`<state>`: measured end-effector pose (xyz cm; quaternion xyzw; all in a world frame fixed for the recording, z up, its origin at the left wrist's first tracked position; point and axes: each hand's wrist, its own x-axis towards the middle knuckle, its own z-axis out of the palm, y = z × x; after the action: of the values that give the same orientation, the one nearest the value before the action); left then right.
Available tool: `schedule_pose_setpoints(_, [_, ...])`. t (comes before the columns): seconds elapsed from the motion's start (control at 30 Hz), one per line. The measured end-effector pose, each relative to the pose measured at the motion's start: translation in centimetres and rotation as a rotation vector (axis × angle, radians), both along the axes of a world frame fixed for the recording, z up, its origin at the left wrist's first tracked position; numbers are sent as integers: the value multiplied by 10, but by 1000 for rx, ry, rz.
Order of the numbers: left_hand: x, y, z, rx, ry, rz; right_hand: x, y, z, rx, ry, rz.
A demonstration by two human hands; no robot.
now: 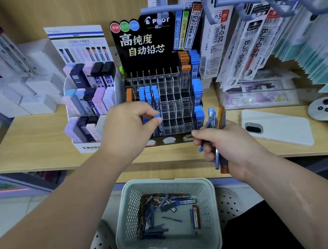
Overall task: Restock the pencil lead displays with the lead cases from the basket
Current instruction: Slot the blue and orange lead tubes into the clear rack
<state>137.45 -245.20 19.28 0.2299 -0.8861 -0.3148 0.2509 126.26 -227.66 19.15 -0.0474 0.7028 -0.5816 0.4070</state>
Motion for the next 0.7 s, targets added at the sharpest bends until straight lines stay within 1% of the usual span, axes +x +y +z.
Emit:
schedule_pose_setpoints(0.1, [-3, -4, 1, -5, -14, -4, -1, 2, 3, -18, -23, 21])
schedule_pose_setpoints(0.27, [-5, -9, 0, 50, -18, 22, 0, 2, 6, -69, -108, 39])
schedule_pose_setpoints(0.4, [-7, -14, -3, 60, -84, -19, 0, 3, 9, -94, -157, 61])
schedule_pose_setpoints(0.43, [-8, -13, -4, 44, -94, -31, 0, 3, 9, -97, -166, 69])
schedule_pose_setpoints(0.57, [-10, -7, -16, -130, -63, -106, 0, 3, 9, -108, -185, 82])
schedule_pose_setpoints(0.7, [-12, -7, -24, -207, -80, -88, 0, 3, 10, -132, -187, 73])
